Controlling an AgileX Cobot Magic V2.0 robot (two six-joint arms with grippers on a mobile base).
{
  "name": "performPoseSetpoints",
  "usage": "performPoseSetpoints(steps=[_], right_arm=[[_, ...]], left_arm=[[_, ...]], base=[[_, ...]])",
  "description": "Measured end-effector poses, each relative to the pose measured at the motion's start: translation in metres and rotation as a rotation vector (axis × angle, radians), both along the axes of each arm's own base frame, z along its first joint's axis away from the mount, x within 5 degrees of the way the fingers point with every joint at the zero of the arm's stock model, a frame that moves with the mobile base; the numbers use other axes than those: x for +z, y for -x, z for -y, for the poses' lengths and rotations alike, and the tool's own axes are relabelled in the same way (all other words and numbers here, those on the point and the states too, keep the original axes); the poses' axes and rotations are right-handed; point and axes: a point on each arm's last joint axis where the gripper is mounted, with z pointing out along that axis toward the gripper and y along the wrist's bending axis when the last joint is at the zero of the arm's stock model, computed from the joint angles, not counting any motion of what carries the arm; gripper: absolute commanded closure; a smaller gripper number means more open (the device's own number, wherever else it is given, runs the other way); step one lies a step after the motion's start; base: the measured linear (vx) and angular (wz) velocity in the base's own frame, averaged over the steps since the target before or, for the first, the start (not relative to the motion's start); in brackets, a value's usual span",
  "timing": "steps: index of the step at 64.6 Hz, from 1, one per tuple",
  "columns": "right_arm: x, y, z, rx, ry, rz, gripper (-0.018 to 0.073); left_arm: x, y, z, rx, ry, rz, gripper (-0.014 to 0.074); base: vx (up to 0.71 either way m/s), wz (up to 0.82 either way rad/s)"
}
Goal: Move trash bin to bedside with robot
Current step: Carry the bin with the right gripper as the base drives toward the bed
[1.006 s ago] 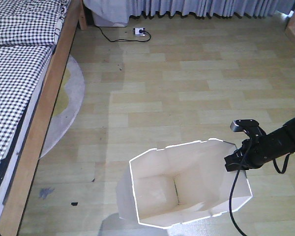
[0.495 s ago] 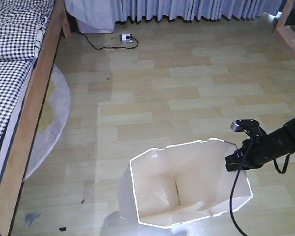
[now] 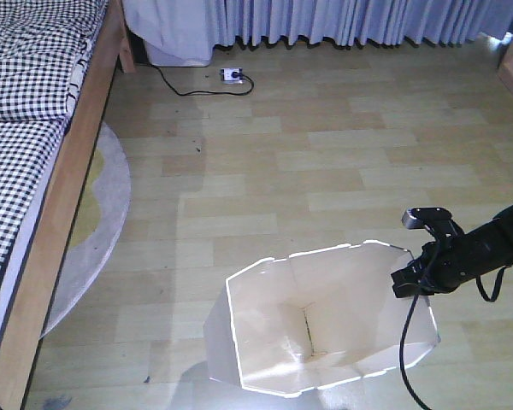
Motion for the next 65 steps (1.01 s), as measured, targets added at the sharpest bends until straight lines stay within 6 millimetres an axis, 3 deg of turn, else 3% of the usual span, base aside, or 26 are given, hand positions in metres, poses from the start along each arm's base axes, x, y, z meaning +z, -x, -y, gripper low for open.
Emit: performPoseSetpoints(steps=[65], right_arm=[[0.0001,0.0001,-0.0008,0.003,-0.003,-0.001,0.0564]], left_arm=[[0.0,0.0,0.0,0.0,0.0,0.0,0.0603]], base=[[0.21,0.09]])
